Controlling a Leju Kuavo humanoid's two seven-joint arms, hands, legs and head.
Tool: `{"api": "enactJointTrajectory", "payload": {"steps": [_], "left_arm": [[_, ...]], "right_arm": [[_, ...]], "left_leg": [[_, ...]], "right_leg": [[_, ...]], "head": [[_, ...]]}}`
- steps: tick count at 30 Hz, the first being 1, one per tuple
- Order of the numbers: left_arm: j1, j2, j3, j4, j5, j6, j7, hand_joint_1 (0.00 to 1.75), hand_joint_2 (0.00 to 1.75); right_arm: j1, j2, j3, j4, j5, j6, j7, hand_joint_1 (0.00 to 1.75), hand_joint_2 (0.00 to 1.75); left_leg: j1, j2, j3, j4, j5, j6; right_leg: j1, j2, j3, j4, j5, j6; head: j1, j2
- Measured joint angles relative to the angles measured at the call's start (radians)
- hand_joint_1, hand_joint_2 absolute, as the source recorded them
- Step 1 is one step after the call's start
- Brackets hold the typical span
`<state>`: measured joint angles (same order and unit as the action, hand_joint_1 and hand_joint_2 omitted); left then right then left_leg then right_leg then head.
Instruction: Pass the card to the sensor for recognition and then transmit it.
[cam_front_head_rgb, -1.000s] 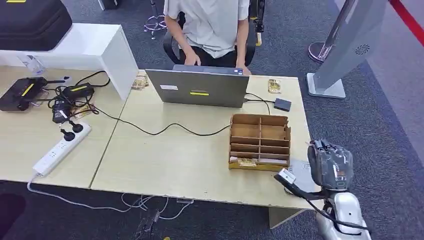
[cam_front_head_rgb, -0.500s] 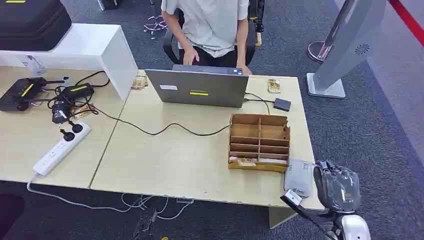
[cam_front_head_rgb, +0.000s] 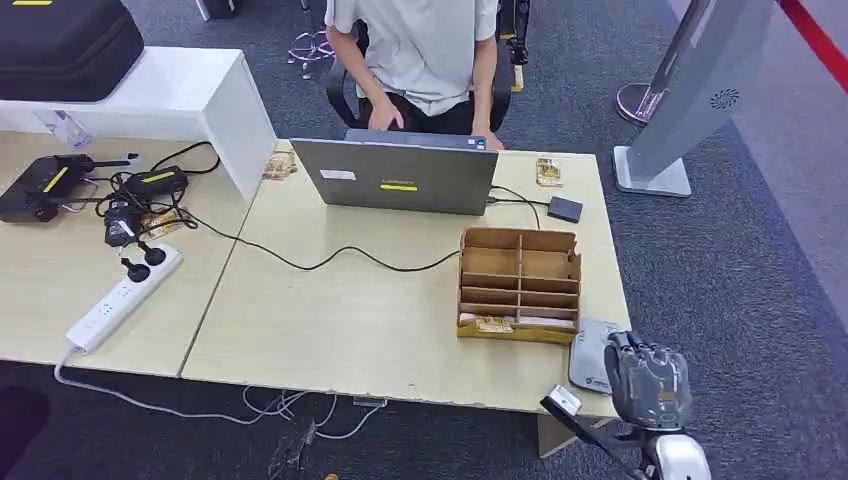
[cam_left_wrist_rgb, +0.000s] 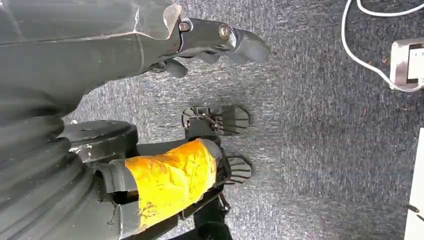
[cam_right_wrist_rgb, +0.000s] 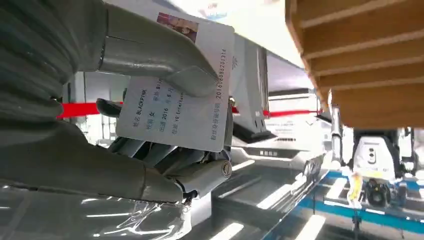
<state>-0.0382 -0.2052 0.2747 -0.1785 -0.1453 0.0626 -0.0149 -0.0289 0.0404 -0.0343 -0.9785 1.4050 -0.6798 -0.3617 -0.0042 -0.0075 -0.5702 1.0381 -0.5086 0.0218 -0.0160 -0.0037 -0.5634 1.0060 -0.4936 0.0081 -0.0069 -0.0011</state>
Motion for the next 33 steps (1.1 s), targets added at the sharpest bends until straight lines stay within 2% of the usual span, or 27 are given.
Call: {"api": "enactJointTrajectory", "payload": {"steps": [4,15,21,23,27,33], "left_arm": [[0.000,0.000,0.000,0.000,-0.004,-0.001,0.000,0.00,1.75],[0.000,0.000,0.000,0.000,-0.006,-0.002,0.000,0.00,1.75],[0.000,0.000,0.000,0.000,-0.009,-0.002,0.000,0.00,1.75],[0.000,0.000,0.000,0.000,-0.013,-0.005,0.001,0.00,1.75],[0.001,0.002,0.000,0.000,-0.031,-0.010,0.002,0.00,1.75],[0.001,0.002,0.000,0.000,-0.054,-0.021,0.002,0.00,1.75]], "right_arm": [[-0.006,0.005,0.000,0.039,0.015,0.000,0.023,1.75,1.75],[-0.023,0.005,0.000,0.090,0.014,-0.006,0.025,1.75,1.75],[-0.040,0.005,0.000,0.127,0.031,-0.015,0.066,1.75,1.75],[-0.041,0.005,0.000,0.125,0.040,-0.016,0.061,1.75,1.75],[-0.047,0.006,0.005,0.030,-0.023,-0.017,-0.006,1.75,1.75],[-0.170,-0.026,0.113,-0.119,-0.096,-0.017,0.087,1.75,1.75]], "left_leg": [[0.000,0.000,0.000,0.000,0.000,0.000],[0.000,0.000,0.000,0.000,0.000,0.000],[0.000,0.000,0.000,0.000,0.000,0.000],[0.000,0.000,0.000,0.000,0.000,0.000],[0.000,0.000,0.000,0.000,0.000,0.000],[0.000,0.003,0.001,0.000,0.001,0.000]], "right_leg": [[0.000,0.000,0.000,0.000,0.000,0.000],[0.000,0.000,0.000,0.000,0.000,0.000],[0.000,0.000,0.000,0.000,0.000,0.000],[0.000,0.000,0.000,0.000,0.000,0.000],[0.000,0.001,0.000,0.000,0.000,0.000],[0.000,0.003,0.001,0.001,0.001,0.000]], "head": [[0.000,0.000],[0.000,0.000],[0.000,0.000],[0.000,0.000],[0.000,0.000],[0.000,0.000]]}}
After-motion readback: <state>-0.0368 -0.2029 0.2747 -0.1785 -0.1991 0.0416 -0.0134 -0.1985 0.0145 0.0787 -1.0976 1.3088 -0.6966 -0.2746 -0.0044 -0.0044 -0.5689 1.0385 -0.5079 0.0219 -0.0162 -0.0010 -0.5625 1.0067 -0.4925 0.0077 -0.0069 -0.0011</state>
